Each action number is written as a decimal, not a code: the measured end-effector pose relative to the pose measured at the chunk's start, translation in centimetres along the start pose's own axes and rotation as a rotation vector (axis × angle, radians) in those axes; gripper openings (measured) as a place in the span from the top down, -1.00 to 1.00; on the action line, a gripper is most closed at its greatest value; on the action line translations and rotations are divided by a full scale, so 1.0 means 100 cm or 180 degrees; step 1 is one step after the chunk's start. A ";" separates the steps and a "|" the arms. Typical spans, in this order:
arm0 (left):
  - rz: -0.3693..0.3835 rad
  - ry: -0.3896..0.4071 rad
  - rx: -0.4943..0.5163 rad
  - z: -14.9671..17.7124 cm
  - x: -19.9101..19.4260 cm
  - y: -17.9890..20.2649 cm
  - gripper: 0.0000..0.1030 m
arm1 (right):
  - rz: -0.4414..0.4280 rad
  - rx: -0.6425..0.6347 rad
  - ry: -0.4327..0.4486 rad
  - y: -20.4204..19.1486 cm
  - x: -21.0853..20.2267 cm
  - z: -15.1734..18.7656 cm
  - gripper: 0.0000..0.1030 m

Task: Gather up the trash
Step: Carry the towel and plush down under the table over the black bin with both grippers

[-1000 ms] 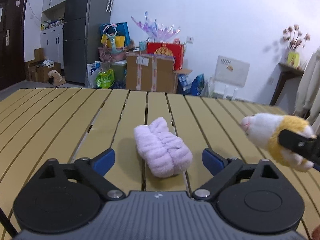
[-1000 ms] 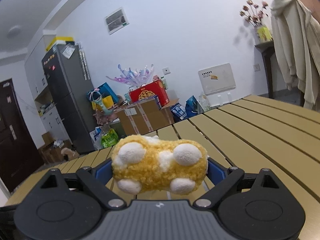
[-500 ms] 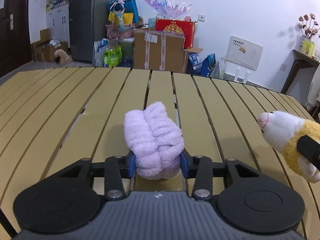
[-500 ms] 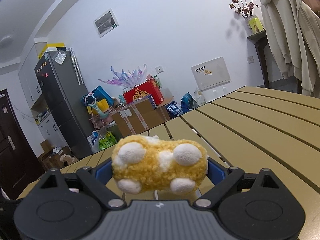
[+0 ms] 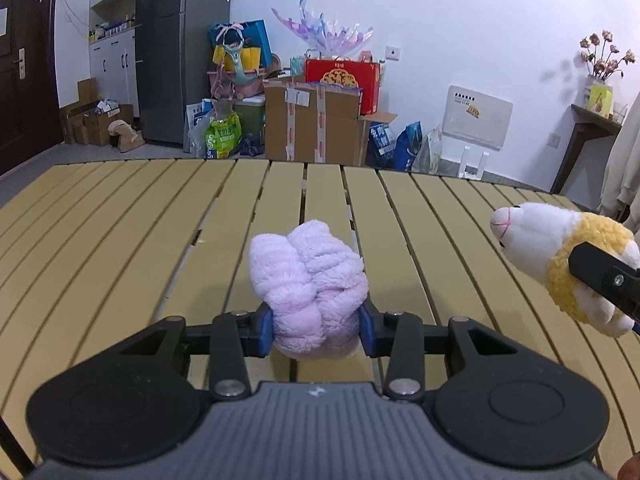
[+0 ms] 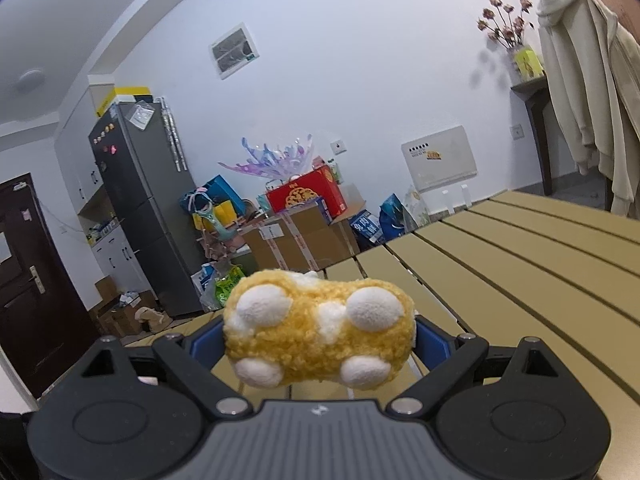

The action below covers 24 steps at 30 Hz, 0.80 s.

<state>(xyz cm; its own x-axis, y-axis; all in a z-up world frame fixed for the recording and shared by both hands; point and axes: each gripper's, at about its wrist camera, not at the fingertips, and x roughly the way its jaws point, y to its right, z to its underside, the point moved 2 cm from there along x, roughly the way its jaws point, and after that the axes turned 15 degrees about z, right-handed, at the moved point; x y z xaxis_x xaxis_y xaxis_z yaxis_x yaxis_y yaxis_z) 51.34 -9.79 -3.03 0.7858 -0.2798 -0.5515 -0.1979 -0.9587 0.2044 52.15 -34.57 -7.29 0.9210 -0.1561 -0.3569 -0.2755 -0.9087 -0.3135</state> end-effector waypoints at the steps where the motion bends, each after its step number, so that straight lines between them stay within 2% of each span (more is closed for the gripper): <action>1: 0.0002 0.0018 0.0004 0.002 -0.008 0.001 0.22 | -0.0008 -0.0009 0.0008 -0.001 -0.005 -0.001 -0.83; 12: 0.0006 0.0179 0.0061 0.007 -0.092 0.006 0.22 | -0.0089 -0.0085 0.0028 -0.002 -0.081 0.005 -0.83; 24: 0.0028 0.0302 0.0120 0.028 -0.188 0.018 0.22 | -0.0139 -0.0259 0.0039 0.002 -0.175 0.018 -0.83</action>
<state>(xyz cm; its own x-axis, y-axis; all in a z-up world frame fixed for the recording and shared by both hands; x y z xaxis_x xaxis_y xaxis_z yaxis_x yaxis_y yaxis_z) 34.59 -6.39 5.38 0.8356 -0.2839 -0.4703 -0.2256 -0.9579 0.1774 35.51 -31.36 -2.70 0.9351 -0.1198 -0.3335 -0.2120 -0.9432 -0.2557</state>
